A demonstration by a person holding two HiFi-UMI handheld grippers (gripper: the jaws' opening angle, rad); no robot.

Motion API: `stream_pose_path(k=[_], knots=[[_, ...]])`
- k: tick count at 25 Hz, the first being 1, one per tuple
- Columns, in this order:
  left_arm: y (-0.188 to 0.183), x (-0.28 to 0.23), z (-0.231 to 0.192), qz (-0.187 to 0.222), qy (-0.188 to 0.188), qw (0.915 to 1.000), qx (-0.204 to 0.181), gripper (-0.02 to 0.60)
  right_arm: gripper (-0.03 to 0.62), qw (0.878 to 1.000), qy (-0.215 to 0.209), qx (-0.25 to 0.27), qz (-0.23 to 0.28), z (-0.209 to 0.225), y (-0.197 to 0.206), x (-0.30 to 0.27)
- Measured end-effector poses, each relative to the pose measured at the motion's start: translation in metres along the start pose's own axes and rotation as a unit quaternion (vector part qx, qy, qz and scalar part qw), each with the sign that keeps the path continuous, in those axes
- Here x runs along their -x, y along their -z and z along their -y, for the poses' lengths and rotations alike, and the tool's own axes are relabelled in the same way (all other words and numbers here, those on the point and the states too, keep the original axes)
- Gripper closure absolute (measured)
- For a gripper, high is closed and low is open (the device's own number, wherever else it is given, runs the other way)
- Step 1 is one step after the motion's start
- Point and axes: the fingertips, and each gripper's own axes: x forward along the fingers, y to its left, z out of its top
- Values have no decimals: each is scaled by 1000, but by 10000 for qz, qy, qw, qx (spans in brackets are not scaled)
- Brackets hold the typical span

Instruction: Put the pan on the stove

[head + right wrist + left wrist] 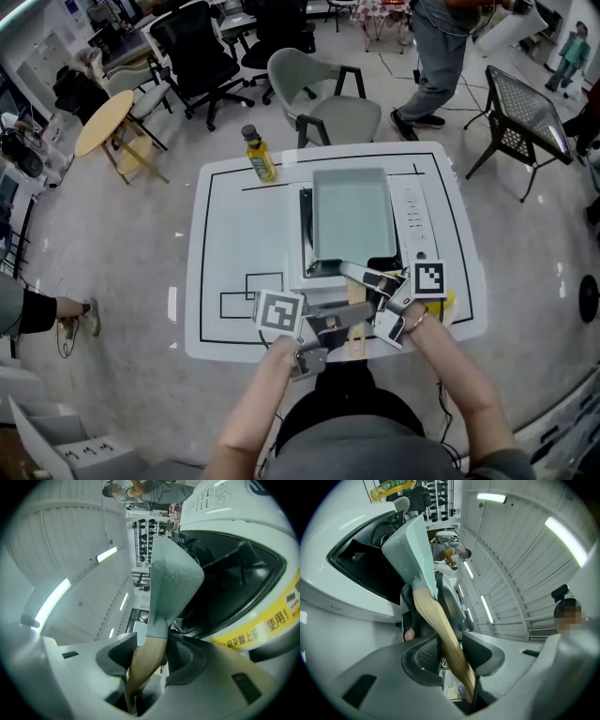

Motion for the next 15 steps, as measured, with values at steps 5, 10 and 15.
stream_pose_path(k=[5,10,15], knots=[[-4,-2,-1,54,2,9999,104,451,416,10000,22,-37,-61,2,-3,-1],[-8,-5,3,186,127,9993,287,451,414,9999,-9,-150,-75,3,-6,-2],[-11,-6,7,301,240,9985,396,451,413,9998,-1,-194,-108,4,-7,-2]])
